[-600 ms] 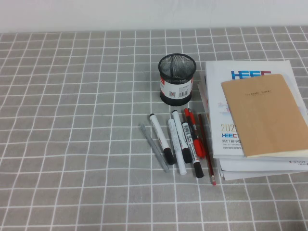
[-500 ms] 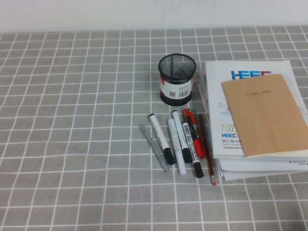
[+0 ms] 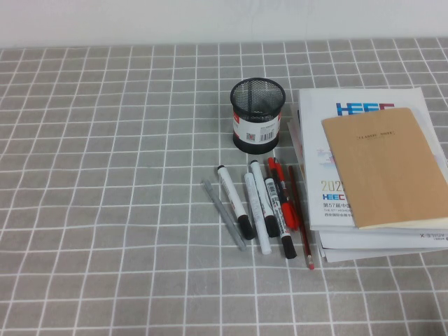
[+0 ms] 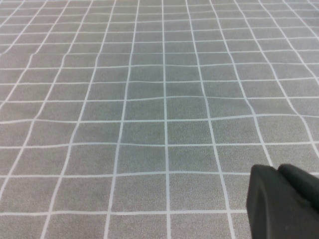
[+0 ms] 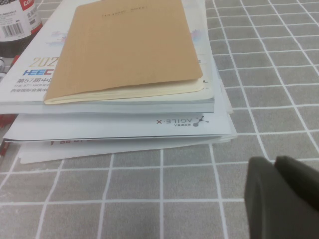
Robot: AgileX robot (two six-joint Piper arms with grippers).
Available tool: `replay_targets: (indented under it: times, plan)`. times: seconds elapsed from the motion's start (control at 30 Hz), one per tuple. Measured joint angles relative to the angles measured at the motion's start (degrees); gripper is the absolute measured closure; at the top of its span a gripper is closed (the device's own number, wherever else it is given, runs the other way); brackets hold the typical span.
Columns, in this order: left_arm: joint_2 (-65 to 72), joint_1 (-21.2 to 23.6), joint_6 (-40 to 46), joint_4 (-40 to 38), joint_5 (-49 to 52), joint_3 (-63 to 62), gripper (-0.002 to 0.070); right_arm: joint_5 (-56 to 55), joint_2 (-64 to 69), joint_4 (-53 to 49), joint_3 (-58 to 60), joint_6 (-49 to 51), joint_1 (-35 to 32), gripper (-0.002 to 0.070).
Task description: Put the pen into the pen holder
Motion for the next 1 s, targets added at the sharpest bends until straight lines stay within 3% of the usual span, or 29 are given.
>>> replay_targets:
  times: [0.4,0.7,1.0]
  plan:
    - [0.0,0.0,0.0,0.0,0.0,0.0,0.068,0.0,0.0,-1.99,0.0,0.0,0.0,0.0689]
    - [0.0,0.0,0.0,0.0,0.0,0.0,0.068,0.0,0.0,10.21,0.0,0.0,0.0,0.0689]
    - [0.0,0.0,0.0,0.0,0.0,0.0,0.068,0.0,0.0,10.9,0.0,0.0,0.0,0.0689]
